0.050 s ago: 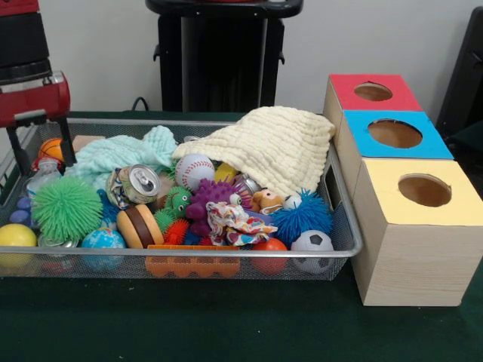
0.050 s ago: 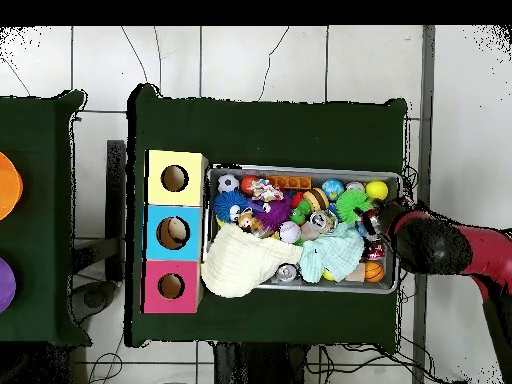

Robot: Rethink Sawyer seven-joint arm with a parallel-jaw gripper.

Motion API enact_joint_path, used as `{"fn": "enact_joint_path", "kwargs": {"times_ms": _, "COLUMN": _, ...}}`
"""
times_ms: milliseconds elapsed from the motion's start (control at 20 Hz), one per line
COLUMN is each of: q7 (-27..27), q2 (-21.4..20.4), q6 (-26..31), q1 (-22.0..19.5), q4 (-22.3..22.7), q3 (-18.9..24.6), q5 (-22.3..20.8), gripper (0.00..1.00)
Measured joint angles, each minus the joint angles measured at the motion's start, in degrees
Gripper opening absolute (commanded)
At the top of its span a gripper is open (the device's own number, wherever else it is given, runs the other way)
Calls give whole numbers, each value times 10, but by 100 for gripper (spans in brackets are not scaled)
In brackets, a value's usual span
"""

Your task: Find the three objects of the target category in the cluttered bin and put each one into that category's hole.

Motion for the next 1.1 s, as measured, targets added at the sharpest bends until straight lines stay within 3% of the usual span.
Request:
{"fn": "enact_joint_path", "kwargs": {"times_ms": 600, "q7": 0, "q2": 55, "q6": -19, "q1": 1, "q4": -3, "q3": -1, "q5": -20, "gripper": 100}}
{"fn": "enact_joint_path", "kwargs": {"times_ms": 1100, "q7": 0, "q2": 70, "q6": -19, "q1": 1, "q4": -8, "q3": -1, "q5": -23, "gripper": 100}}
